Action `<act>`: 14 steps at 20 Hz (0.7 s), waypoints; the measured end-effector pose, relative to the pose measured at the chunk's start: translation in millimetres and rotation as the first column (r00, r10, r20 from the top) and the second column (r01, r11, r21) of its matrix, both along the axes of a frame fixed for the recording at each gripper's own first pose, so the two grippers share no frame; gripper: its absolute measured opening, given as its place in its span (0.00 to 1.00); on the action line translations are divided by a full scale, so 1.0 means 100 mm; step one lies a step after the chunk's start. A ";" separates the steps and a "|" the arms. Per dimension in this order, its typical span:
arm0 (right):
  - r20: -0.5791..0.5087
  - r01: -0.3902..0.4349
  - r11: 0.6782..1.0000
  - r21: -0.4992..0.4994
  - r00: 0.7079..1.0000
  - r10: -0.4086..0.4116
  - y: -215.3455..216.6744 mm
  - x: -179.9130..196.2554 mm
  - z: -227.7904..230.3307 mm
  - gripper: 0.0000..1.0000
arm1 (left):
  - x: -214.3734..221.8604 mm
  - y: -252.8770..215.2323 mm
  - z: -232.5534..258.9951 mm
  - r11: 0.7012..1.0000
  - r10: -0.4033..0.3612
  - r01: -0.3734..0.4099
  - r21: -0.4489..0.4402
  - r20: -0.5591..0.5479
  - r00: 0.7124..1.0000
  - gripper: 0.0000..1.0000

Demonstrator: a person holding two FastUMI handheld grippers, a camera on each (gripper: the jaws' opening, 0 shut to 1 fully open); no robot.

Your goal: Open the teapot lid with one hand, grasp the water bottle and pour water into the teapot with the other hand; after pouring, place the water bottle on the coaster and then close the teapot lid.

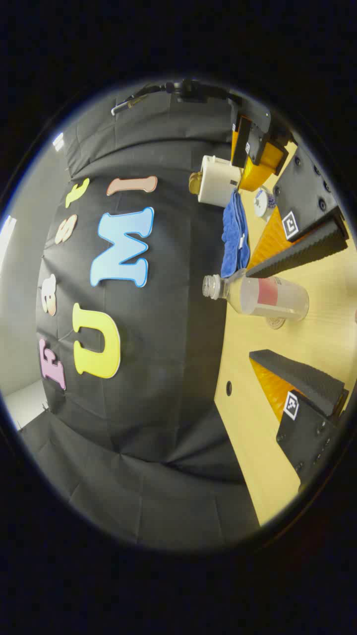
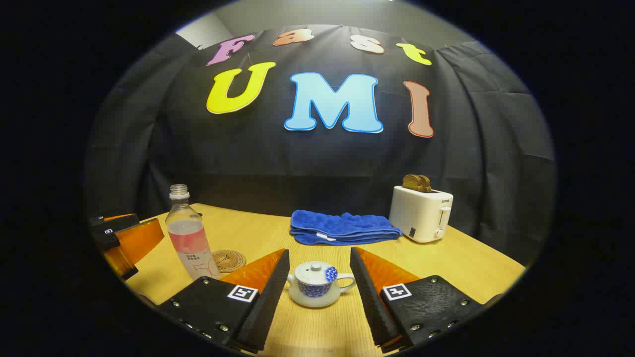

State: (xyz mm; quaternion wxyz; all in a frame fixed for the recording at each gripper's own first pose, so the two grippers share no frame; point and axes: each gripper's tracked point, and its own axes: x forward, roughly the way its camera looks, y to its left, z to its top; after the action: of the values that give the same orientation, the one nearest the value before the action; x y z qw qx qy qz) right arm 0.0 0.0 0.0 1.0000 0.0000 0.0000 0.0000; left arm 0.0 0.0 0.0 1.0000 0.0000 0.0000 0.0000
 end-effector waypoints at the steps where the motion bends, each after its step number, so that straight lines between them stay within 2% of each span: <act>1: -0.001 -0.001 1.000 0.001 1.000 0.001 0.00 0.00 0.00 0.77 | 0.00 -0.01 -0.01 1.000 -0.003 0.003 0.001 0.000 1.000 0.97; 14: -0.009 -0.007 1.000 0.005 1.000 0.007 0.01 0.04 -0.02 0.76 | 0.00 -0.07 -0.01 1.000 -0.020 0.020 0.007 -0.006 1.000 0.97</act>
State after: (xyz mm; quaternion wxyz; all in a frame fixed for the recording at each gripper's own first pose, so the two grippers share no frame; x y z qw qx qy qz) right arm 3.5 1.0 -2.4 1.0000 0.0026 0.0045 0.0036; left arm 0.5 -7.4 -1.2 0.9999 0.0036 0.0030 -0.0101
